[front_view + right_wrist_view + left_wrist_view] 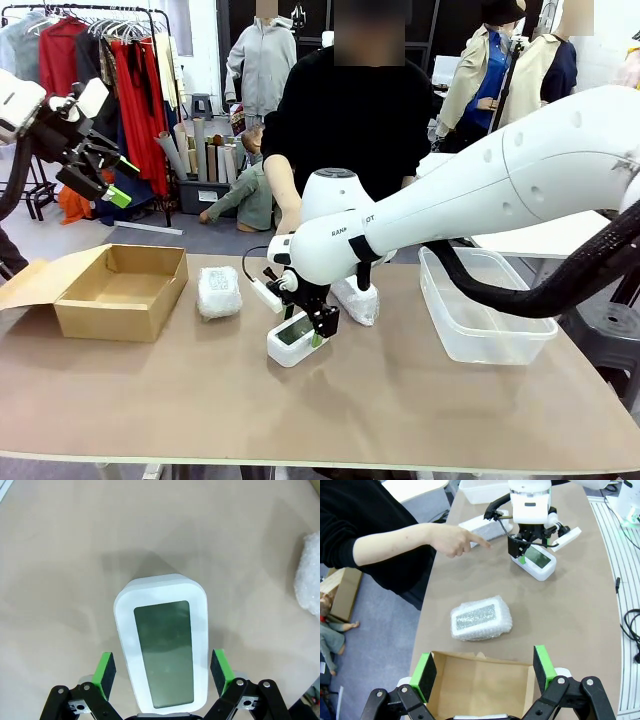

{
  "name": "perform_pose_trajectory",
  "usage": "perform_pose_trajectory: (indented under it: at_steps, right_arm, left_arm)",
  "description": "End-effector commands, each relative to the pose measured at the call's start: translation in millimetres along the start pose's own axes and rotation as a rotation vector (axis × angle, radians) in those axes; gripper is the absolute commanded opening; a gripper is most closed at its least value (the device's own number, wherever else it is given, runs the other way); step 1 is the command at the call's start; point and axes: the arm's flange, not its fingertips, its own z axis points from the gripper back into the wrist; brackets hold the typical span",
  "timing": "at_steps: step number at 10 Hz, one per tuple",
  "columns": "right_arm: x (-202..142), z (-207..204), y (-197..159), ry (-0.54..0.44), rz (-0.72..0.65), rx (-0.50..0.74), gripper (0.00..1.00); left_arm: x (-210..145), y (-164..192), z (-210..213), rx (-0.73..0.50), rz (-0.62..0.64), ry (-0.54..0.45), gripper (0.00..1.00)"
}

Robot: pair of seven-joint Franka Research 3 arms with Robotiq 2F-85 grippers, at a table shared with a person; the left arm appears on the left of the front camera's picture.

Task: Separate and place wrapped and unwrapped clocks.
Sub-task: Pick up the Digital clock indicated by the person.

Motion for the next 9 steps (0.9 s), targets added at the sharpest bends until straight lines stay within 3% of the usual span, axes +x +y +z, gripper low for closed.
perform_pose_trajectory:
  at_steps: [1, 5, 9]
  right_arm:
    - [1.2, -3.6, -5.6, 0.015, -0.015, -0.007, 1.0]
    - [2.1, -7.5, -4.5, -0.007, 0.005, 0.008, 1.0]
    - [1.1, -7.3, -2.8, -0.005, 0.009, 0.009, 0.23]
  left_arm:
    - [-0.3, 0.2, 0.8, 0.002, 0.001, -0.002, 1.0]
    - [-0.3, 0.2, 0.8, 0.002, 0.001, -0.002, 1.0]
    - [-0.3, 0.2, 0.8, 0.002, 0.001, -0.002, 1.0]
